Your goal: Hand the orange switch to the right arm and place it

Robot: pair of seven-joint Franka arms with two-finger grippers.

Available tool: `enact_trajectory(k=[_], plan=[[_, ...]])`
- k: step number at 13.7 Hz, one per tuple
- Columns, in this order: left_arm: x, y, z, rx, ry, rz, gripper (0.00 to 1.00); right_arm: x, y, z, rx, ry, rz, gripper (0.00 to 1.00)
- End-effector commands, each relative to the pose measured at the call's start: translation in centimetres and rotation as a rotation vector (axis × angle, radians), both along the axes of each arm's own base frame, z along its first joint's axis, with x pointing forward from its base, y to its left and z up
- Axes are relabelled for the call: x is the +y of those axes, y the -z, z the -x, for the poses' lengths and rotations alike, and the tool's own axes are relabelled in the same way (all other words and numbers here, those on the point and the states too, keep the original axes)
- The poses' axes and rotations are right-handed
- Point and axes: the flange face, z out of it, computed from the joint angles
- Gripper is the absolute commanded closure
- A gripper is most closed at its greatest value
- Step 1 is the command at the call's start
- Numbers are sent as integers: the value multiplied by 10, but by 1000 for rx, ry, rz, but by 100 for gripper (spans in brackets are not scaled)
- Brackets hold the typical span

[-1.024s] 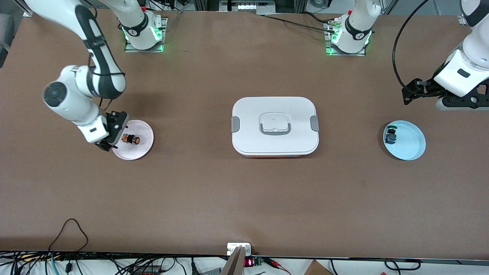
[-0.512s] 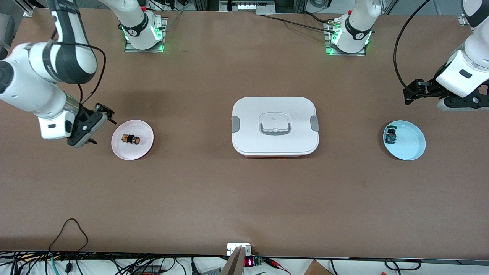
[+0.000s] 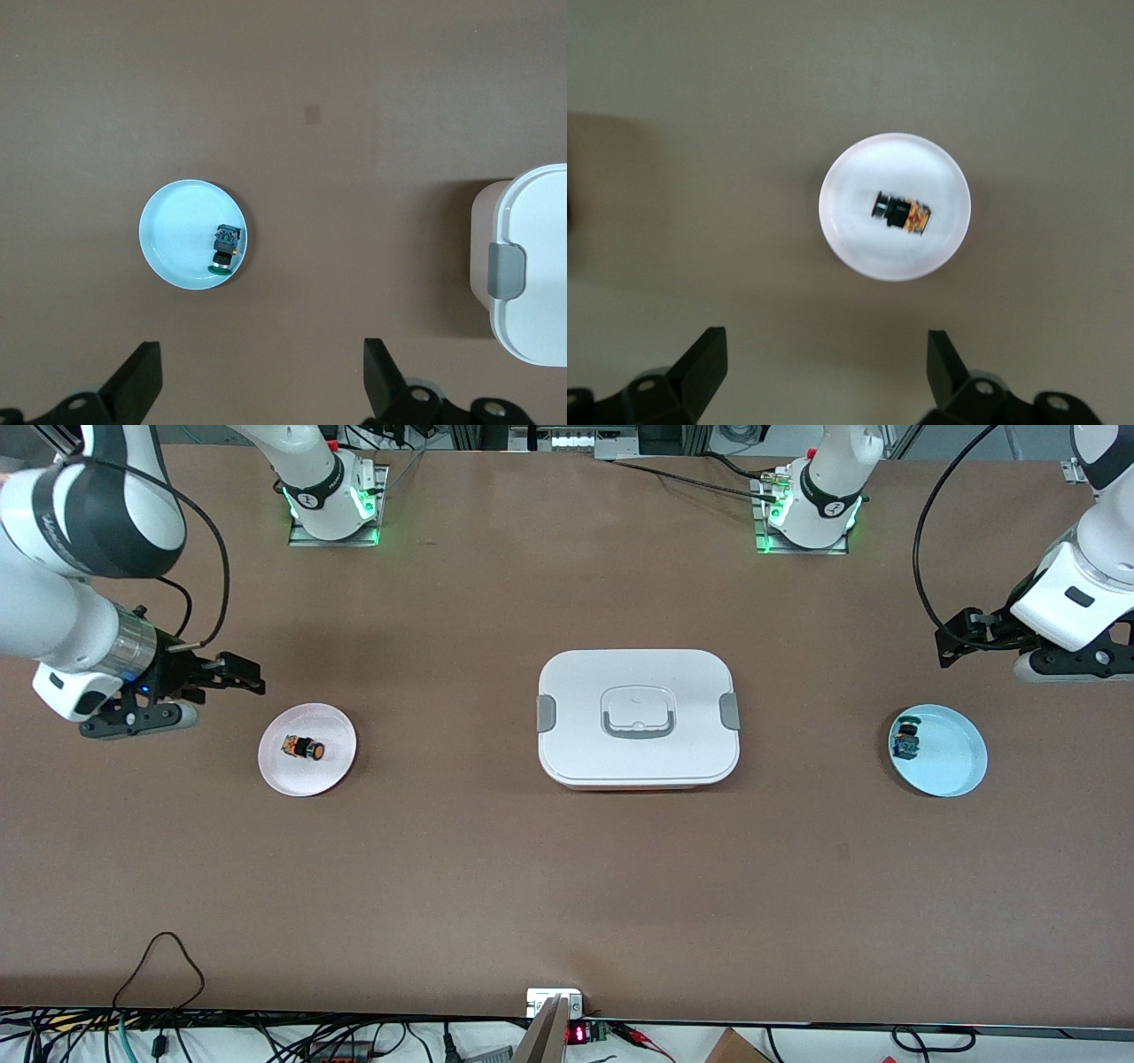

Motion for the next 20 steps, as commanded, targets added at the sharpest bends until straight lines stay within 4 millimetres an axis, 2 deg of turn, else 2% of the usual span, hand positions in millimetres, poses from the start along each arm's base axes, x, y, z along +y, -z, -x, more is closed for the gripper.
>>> enact_trajectory(k=[1,4,5,6,9,10,11,13,16,17,20], plan=[[2,-1,2,9,9,14,0,-16,-38,1,-28,55,62,0],[0,-1,2,9,12,14,0,-61,-84,-5,-100,94,167,0],[-1,-1,3,9,12,14,0,-80,-95,-2,-87,132,162,0],[-2,-1,3,9,15,14,0,-87,-99,-1,-85,142,159,0],[-2,-4,1,3,17,15,0,-87,-104,2,-94,141,156,0],[-3,-4,0,3,17,15,0,-87,-100,2,-94,122,154,0],[-3,-4,0,3,18,15,0,-86,-86,10,-110,113,138,0],[-3,-4,0,1,19,15,0,-86,-82,22,-112,129,115,0],[-3,-4,0,1,17,15,0,-88,-97,33,-72,123,104,0],[-3,-4,0,1,17,15,0,-86,-111,35,-63,130,105,0],[-3,-4,0,1,17,15,0,-87,-116,37,-49,132,105,0]])
